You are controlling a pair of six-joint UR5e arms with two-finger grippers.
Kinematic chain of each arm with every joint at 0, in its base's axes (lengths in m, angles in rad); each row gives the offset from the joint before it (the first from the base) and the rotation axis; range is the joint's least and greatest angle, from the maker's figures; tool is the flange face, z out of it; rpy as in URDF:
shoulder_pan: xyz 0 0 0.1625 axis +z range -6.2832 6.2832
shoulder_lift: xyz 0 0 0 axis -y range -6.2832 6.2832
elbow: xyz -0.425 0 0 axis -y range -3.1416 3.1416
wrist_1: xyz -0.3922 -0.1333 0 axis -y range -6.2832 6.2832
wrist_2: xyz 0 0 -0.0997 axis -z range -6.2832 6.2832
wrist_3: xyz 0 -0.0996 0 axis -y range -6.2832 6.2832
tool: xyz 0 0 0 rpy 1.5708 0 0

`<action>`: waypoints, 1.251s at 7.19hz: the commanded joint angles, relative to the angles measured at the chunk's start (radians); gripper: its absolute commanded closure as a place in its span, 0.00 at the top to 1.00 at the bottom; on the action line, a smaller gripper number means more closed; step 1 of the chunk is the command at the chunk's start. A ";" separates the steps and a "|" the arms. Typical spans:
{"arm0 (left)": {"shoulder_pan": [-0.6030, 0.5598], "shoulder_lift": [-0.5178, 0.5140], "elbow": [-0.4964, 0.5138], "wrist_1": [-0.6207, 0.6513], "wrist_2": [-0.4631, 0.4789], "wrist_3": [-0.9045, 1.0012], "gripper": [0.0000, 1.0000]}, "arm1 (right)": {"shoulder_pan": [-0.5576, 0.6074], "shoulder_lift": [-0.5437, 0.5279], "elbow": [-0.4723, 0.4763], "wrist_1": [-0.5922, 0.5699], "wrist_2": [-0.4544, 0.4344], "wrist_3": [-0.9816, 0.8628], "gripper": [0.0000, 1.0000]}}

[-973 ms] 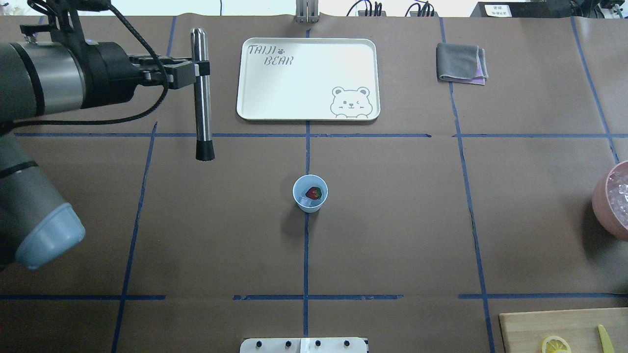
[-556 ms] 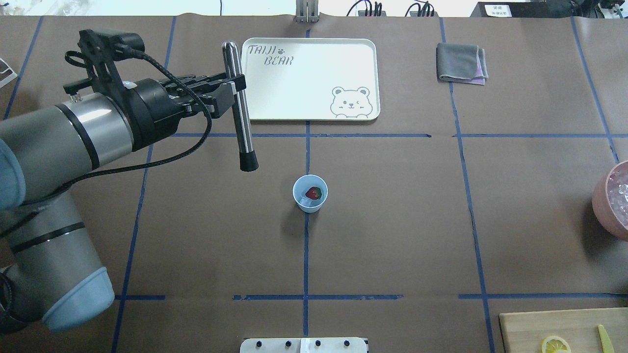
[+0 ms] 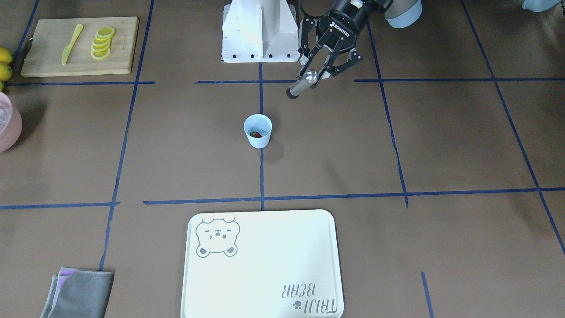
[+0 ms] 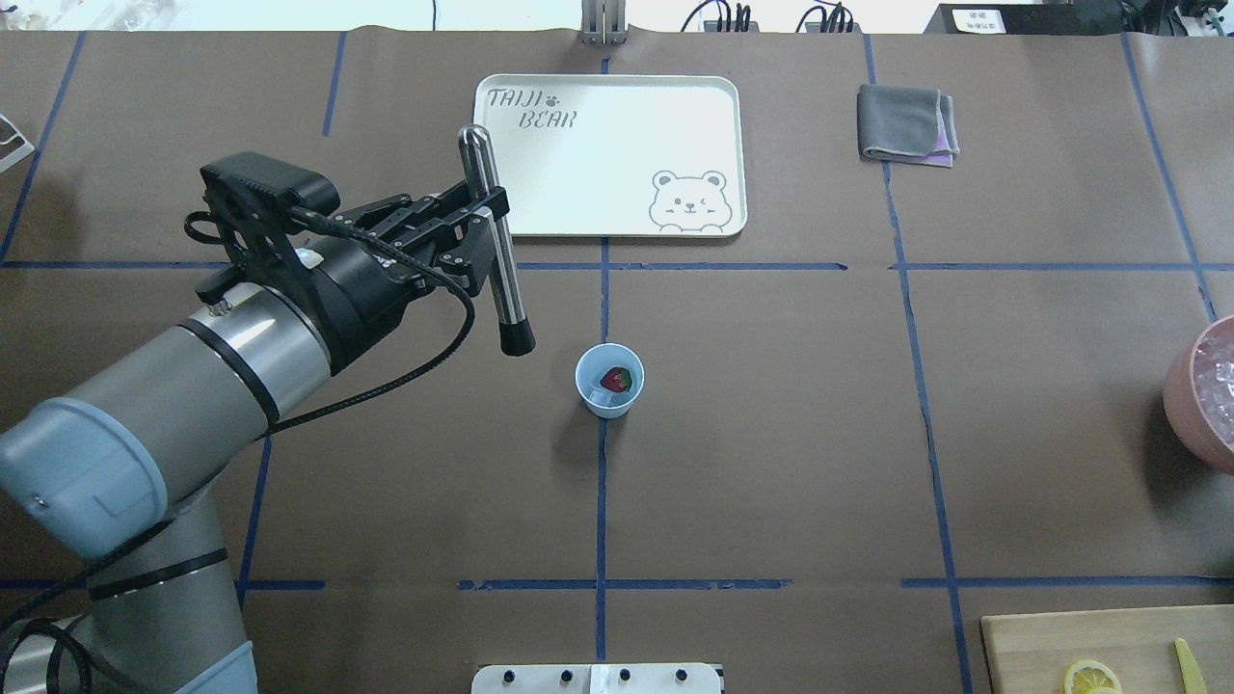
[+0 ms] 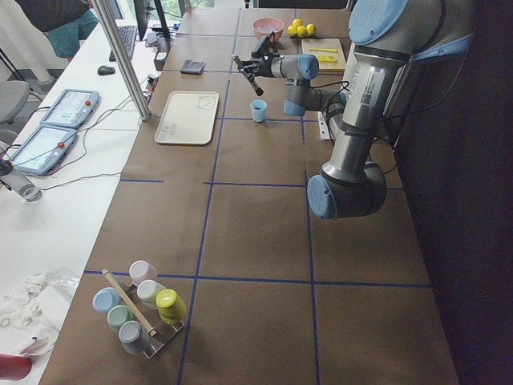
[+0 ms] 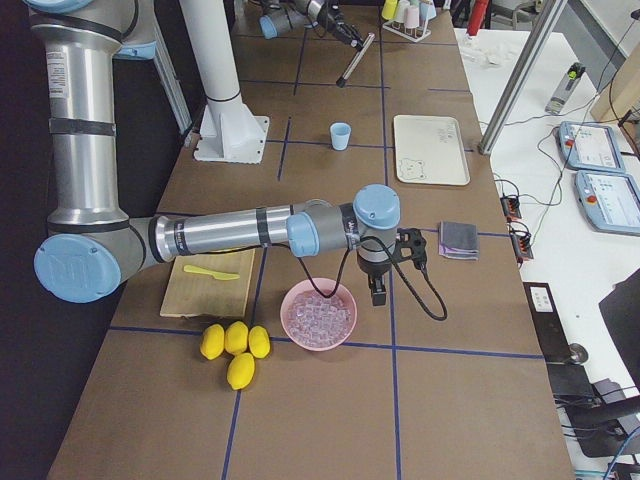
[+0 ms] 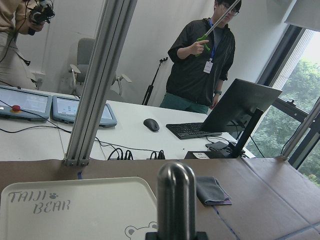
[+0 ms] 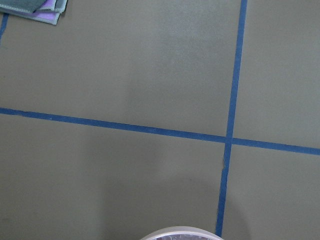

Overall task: Mash ice and strawberries in cup
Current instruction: 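Carry the muddler with the left gripper over the blue cup, then lower the muddler into the cup and press down on the contents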

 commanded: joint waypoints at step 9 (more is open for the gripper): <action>0.125 -0.159 0.249 -0.184 0.198 0.164 0.00 | -0.002 0.009 -0.009 0.000 -0.006 -0.002 1.00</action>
